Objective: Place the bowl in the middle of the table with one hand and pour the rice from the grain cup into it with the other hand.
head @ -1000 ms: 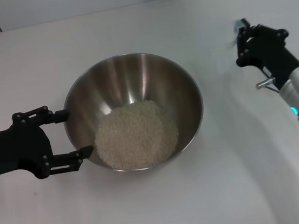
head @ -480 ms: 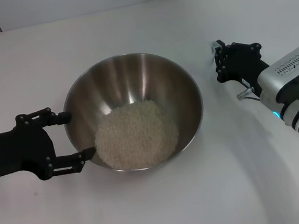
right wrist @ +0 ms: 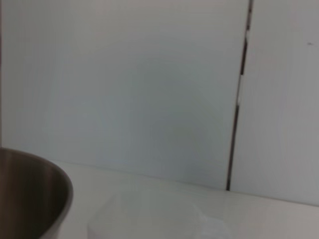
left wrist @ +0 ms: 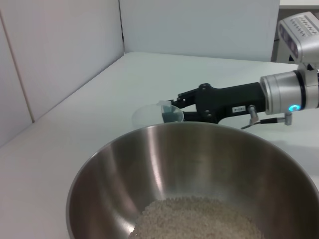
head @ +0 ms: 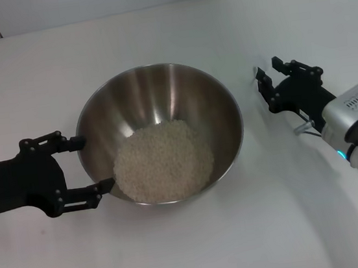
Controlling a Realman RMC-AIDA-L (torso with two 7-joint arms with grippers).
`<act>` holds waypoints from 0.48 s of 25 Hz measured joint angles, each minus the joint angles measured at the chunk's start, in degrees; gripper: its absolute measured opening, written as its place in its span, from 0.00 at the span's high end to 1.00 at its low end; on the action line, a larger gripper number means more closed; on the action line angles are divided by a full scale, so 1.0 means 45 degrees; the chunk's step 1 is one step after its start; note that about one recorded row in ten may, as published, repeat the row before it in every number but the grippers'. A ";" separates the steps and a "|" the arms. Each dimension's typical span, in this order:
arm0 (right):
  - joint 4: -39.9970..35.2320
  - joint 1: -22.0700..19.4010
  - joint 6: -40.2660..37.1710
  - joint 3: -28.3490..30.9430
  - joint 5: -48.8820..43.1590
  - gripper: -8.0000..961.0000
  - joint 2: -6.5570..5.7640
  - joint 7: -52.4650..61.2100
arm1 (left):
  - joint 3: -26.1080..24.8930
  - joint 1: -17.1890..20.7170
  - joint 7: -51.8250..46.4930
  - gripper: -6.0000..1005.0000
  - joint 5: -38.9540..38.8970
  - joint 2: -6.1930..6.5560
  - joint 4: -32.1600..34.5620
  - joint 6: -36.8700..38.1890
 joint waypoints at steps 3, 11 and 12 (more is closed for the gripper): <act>0.0064 -0.0258 -0.0201 0.0010 -0.0001 0.67 -0.0010 0.0000 | -0.0004 0.0001 0.0000 0.14 0.0000 0.0003 -0.0024 0.0006; 0.0425 -0.1727 -0.2000 0.0403 0.0129 0.42 -0.0027 0.0320 | -0.0004 0.0005 0.0001 0.14 -0.0004 0.0008 -0.0026 0.0044; 0.0479 -0.2060 -0.2661 0.0613 0.0158 0.34 -0.0028 0.0482 | -0.0005 0.0015 0.0011 0.14 -0.0006 0.0008 -0.0026 0.0045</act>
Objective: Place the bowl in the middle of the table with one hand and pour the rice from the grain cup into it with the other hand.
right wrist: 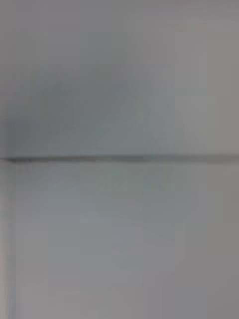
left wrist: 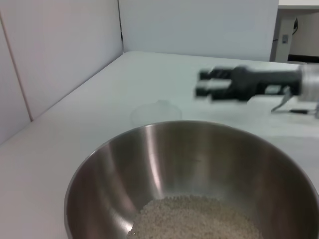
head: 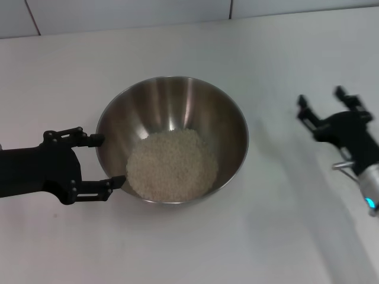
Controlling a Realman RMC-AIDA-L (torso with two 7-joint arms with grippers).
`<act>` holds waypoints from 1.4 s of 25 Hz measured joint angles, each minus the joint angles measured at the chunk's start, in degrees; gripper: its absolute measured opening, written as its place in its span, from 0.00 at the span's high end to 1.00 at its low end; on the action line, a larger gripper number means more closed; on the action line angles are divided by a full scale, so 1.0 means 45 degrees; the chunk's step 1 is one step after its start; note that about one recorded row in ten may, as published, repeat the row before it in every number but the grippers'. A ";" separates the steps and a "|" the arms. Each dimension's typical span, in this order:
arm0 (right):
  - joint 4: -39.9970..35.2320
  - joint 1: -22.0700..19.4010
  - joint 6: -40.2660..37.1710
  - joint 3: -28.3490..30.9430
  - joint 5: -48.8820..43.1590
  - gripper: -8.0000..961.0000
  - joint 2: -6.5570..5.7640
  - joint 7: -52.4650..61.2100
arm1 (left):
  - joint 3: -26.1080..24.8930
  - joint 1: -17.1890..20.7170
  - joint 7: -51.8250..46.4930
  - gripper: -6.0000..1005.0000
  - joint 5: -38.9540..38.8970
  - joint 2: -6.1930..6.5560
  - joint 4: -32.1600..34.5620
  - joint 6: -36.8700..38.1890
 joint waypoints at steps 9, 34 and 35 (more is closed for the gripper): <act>-0.3190 -0.0422 -0.8080 -0.0204 -0.1239 0.15 -0.0432 0.4545 | -0.0016 0.0071 0.0066 0.14 -0.0005 -0.0002 -0.0013 -0.0016; -1.4924 0.3320 -0.6636 -1.2078 -0.3056 0.15 -0.0019 1.5506 | -0.0018 -0.0131 0.0048 0.14 -0.0002 0.0019 0.0000 -0.0026; -1.4934 0.3306 -0.6619 -1.2136 -0.3040 0.15 -0.0017 1.5513 | -0.0018 -0.0131 0.0038 0.14 -0.0002 0.0018 0.0015 -0.0026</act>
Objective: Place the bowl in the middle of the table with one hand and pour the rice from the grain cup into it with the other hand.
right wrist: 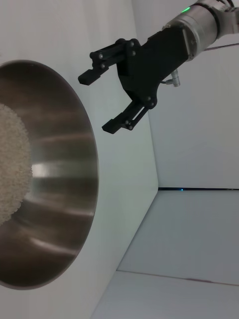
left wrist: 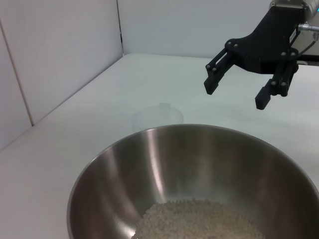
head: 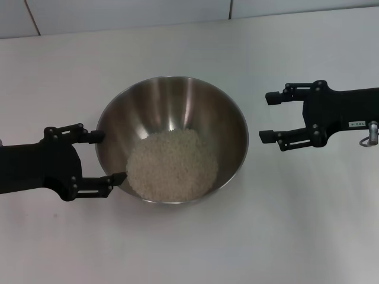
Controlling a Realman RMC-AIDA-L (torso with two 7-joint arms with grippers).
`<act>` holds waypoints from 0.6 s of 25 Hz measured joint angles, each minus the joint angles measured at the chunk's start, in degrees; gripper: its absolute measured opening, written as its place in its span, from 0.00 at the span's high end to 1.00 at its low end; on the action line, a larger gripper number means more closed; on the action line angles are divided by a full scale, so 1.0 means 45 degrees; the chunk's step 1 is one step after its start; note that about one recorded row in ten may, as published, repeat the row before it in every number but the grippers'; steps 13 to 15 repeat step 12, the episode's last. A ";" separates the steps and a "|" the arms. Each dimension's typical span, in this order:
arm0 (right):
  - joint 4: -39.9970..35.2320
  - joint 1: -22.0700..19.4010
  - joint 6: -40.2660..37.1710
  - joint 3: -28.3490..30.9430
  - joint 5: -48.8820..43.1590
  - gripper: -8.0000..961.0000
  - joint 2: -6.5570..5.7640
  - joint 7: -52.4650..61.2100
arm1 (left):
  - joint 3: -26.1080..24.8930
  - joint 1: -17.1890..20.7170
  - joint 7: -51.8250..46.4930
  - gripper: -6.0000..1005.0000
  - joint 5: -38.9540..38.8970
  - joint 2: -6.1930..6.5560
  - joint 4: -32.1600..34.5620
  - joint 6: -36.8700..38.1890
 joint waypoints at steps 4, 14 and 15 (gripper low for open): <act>-0.0012 -0.0019 0.0007 -0.0021 0.0034 0.15 0.0014 0.0011 | 0.0000 0.0000 -0.0029 0.14 0.0000 0.0000 0.0056 0.0020; 0.0071 -0.0106 -0.0010 -0.0079 0.0171 0.15 0.0035 -0.0049 | -0.0001 0.0000 -0.0043 0.14 0.0000 0.0000 0.0091 0.0085; 0.0071 -0.0106 -0.0010 -0.0079 0.0171 0.15 0.0035 -0.0049 | -0.0001 0.0000 -0.0043 0.14 0.0000 0.0000 0.0091 0.0085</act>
